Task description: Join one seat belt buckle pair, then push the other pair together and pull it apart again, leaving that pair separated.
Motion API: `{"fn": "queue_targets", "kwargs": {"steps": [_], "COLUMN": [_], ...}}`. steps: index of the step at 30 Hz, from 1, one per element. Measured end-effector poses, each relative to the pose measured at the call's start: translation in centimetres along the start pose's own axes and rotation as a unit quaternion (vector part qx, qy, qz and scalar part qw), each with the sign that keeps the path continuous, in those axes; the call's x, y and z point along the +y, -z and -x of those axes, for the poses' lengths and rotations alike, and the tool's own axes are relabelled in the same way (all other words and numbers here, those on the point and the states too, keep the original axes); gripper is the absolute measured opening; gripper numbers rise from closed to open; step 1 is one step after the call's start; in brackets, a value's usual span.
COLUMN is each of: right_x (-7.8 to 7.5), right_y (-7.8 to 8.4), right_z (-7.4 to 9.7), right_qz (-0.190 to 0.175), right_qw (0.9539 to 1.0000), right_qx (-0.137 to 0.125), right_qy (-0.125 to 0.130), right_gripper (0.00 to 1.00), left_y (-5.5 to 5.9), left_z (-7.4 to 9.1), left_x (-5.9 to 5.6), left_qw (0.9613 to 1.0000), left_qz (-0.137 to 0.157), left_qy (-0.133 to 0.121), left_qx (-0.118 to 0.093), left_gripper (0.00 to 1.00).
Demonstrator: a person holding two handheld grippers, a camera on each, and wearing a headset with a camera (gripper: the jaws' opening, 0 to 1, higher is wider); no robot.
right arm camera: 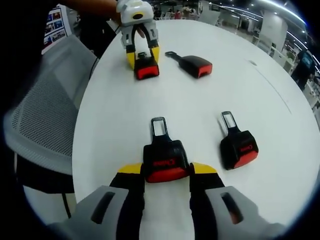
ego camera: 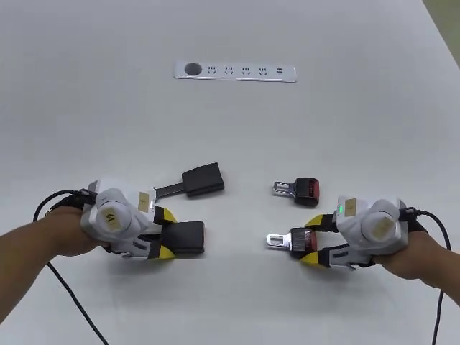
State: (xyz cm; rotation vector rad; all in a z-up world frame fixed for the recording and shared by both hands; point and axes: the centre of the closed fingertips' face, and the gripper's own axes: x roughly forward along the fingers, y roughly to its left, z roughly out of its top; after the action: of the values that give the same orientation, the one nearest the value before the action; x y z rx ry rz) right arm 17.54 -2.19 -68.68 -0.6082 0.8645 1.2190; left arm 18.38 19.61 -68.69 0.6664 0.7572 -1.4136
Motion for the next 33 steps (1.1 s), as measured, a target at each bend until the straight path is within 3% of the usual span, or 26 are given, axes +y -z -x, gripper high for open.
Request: {"fn": "queue_targets", "kwargs": {"steps": [11, 33], "right_x": [0.3, 1.6], "right_y": [-1.2, -6.7], "right_z": [-1.3, -5.1], "right_qz": [0.003, 0.002], "right_qw": [0.9999, 0.9985], "right_qx": [-0.015, -0.051], "right_qy": [-0.005, -0.020], "right_gripper": [0.34, 0.34], "left_y": [0.3, 0.2], "left_z": [-0.2, -0.4], "left_x": [0.3, -0.2], "left_qw": [0.9998, 0.9995], "left_qz": [0.019, 0.022], "left_qy": [0.000, -0.002], "left_qx": [0.005, 0.021], "left_gripper": [0.32, 0.32]}}
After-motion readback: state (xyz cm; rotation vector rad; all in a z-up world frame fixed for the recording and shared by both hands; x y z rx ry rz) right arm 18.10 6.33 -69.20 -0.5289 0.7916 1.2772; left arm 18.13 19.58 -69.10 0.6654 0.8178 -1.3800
